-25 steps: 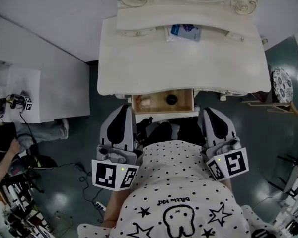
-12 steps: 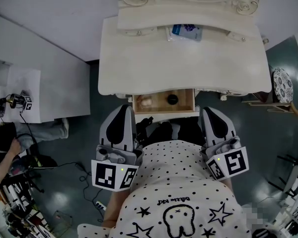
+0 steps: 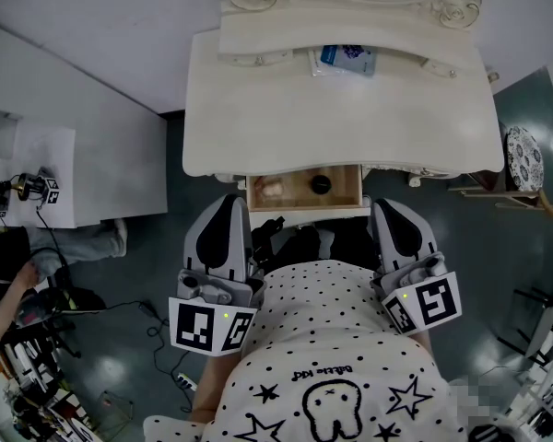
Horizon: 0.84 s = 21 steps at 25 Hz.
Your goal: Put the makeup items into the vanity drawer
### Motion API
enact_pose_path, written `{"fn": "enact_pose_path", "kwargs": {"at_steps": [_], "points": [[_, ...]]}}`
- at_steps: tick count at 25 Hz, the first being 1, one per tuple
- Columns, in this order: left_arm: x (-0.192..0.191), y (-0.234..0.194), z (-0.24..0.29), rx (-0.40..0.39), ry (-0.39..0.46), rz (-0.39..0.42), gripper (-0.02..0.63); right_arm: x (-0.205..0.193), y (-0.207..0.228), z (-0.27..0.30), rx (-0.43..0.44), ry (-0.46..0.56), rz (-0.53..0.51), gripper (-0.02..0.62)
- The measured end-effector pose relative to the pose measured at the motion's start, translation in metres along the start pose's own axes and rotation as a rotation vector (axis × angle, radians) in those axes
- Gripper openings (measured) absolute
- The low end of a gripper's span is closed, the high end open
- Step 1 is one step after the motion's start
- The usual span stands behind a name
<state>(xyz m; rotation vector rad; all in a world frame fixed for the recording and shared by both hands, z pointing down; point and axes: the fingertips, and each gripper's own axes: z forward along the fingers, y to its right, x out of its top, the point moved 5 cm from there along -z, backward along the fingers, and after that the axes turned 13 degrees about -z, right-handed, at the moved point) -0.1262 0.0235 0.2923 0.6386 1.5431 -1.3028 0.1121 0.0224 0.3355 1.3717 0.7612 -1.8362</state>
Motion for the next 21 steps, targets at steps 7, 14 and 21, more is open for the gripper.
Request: {"fn": "enact_pose_path", "kwargs": {"at_steps": [7, 14, 21], "points": [[-0.0007, -0.0009, -0.0008, 0.004, 0.004, 0.0, -0.003, -0.002, -0.0003, -0.0006, -0.002, -0.004, 0.0, 0.008], [-0.0003, -0.0006, 0.0012, 0.0, 0.008, 0.0, -0.003, -0.0026, 0.0018, -0.0014, -0.011, -0.005, 0.0, 0.008], [-0.0004, 0.0003, 0.0012, -0.002, 0.008, 0.001, -0.004, -0.0032, 0.0015, -0.0019, -0.009, -0.01, -0.001, 0.008]]}}
